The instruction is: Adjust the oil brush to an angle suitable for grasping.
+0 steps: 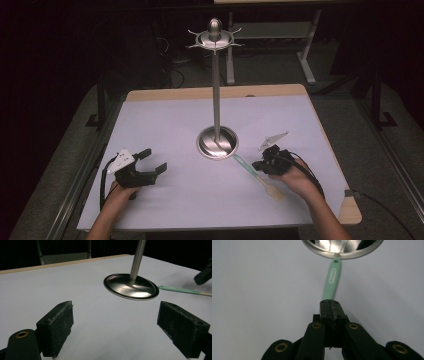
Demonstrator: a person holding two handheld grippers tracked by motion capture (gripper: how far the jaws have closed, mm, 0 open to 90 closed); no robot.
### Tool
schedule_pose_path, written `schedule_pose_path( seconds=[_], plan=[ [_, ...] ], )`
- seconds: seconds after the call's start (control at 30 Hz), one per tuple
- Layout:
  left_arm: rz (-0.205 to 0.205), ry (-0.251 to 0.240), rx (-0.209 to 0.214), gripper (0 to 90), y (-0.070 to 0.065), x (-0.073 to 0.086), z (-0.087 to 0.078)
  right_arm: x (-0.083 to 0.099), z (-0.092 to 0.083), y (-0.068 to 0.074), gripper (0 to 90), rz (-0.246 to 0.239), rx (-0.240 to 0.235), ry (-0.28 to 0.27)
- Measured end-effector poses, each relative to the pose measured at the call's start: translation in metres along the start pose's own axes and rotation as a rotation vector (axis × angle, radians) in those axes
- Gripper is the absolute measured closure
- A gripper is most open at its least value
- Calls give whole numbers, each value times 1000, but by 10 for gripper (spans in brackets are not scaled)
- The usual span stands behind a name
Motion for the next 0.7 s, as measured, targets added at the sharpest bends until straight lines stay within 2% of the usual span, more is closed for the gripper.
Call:
schedule_pose_path(
  seconds=[0.33,0.53,0.7],
  plan=[
    [-6,-4,0,130,0,0,0,34,-14,24,897,9,-32,21],
    [-13,-1,0,130,2,0,0,48,-15,35,896,6,-33,44],
    [-21,-1,-6,130,3,0,0,57,-14,44,896,-18,-27,70]
  ],
)
Point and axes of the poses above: each handheld gripper's, and its own axes: z roughly forward along the jaws, x roughly out of its underside, y roughly to its left, the point moved 8 cm from there along z, roughly forward along the jaws, and after that the axes turned 5 degrees about y, right-handed, at the moved point
